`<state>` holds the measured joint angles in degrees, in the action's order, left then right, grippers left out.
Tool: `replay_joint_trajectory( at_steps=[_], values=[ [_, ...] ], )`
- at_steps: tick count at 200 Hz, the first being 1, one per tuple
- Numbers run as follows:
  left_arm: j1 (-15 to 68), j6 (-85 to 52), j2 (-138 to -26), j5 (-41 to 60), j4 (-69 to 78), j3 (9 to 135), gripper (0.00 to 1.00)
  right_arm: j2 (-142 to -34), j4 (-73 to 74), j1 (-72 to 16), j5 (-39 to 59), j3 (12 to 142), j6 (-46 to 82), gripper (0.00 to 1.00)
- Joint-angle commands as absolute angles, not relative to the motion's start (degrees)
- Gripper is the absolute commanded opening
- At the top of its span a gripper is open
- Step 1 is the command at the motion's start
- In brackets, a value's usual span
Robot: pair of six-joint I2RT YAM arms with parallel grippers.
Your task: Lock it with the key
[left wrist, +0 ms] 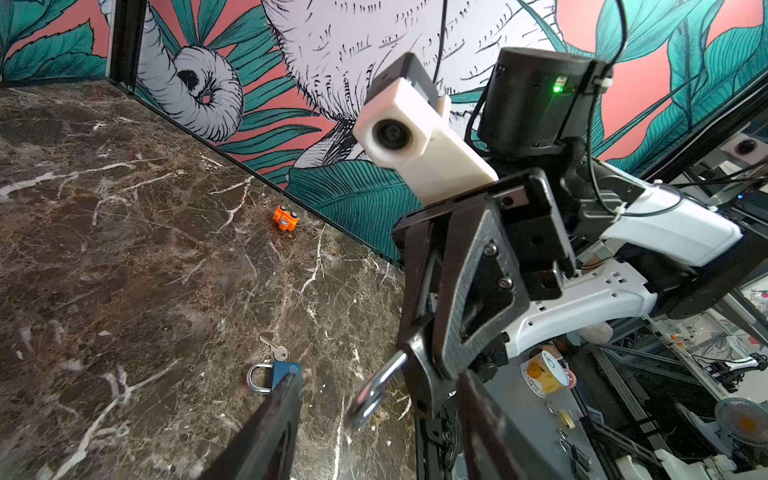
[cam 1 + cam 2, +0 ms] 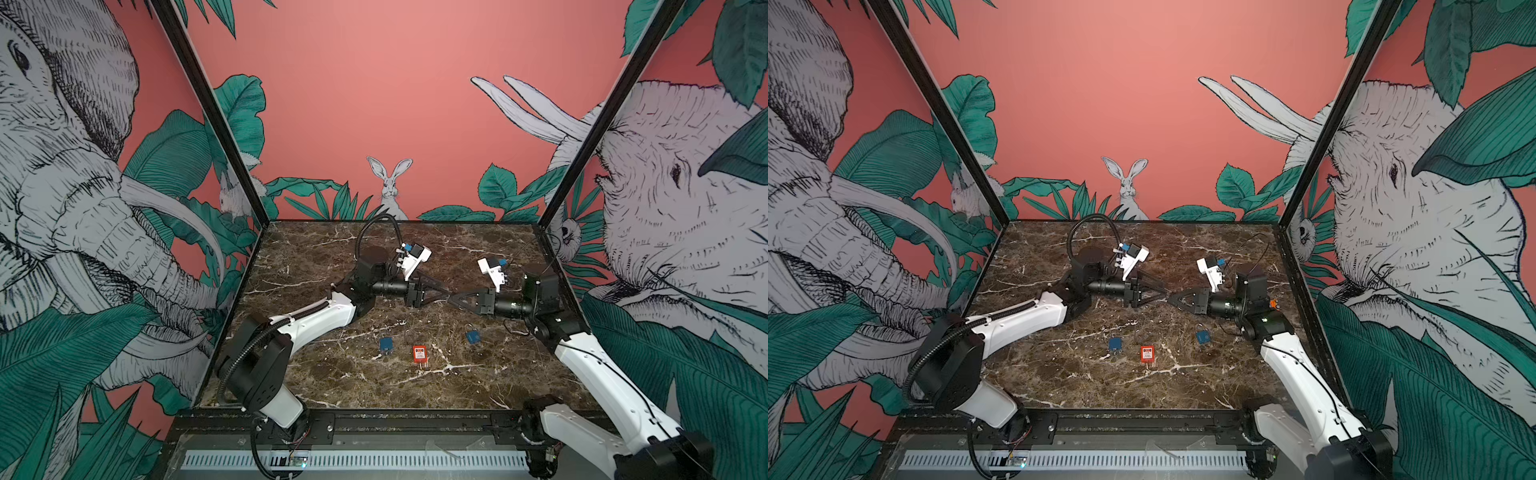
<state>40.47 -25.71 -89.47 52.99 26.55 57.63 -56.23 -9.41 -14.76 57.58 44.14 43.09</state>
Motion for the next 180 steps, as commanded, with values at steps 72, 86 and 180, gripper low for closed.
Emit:
replay_joint_trajectory(
  at_steps=[72,86,180],
  values=[
    [41.18,-26.92,-89.30,53.78,27.10,58.03,0.30,-55.50,-7.36,-14.18,56.88,44.60,40.25,0.00],
    [41.22,-26.73,-89.13,53.31,26.72,57.87,0.30,-55.31,-8.01,-14.11,56.60,44.73,39.69,0.00],
    [41.46,-27.29,-88.82,52.47,26.26,57.40,0.05,-53.62,-10.72,-13.75,54.90,44.50,35.48,0.00]
  ],
)
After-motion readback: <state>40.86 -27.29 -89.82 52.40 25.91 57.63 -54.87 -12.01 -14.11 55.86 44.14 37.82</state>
